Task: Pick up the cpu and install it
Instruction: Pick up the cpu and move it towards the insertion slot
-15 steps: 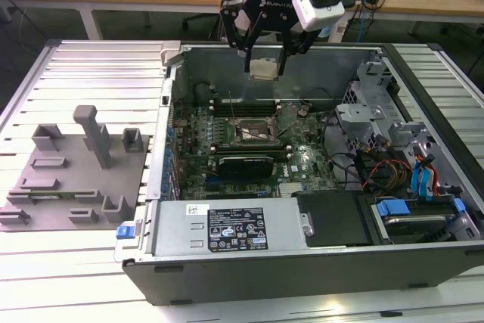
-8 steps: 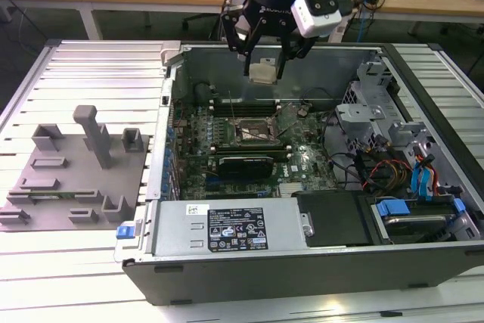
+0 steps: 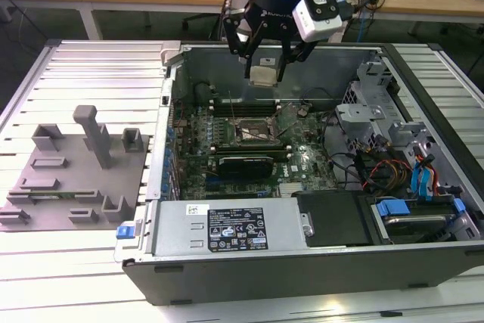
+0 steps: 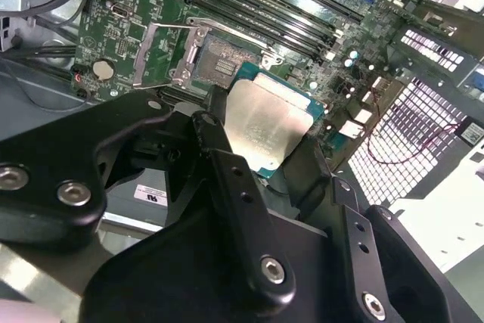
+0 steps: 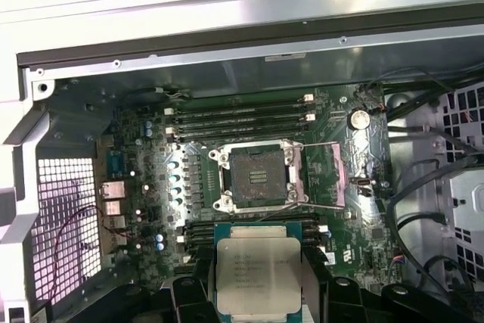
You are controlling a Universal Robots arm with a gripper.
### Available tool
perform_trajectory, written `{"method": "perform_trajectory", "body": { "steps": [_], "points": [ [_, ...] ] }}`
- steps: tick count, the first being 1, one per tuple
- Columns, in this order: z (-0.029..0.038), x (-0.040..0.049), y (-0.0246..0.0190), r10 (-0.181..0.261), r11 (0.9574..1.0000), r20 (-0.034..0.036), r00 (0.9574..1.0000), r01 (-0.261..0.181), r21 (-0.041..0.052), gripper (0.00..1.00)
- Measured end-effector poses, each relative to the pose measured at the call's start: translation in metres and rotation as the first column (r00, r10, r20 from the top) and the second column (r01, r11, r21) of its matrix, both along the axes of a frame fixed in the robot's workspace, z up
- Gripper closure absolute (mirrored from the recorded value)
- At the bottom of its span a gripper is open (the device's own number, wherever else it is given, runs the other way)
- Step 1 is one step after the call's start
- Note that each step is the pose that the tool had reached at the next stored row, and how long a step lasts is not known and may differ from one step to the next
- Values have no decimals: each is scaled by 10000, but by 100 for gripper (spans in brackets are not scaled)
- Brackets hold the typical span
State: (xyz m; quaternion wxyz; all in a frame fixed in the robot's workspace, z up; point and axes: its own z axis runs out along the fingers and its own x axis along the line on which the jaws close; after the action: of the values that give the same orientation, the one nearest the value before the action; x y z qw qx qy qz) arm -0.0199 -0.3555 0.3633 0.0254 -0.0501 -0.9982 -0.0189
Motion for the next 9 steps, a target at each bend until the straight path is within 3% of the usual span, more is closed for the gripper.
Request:
{"method": "perform_trajectory", "body": {
  "steps": [5, 9],
  "points": [
    [-51, 34, 1, -1, 10000, -75, 10000, 1, 2, 46],
    [-184, 37, 28, 1, 10000, -92, 10000, -1, 2, 46]
  ]
}}
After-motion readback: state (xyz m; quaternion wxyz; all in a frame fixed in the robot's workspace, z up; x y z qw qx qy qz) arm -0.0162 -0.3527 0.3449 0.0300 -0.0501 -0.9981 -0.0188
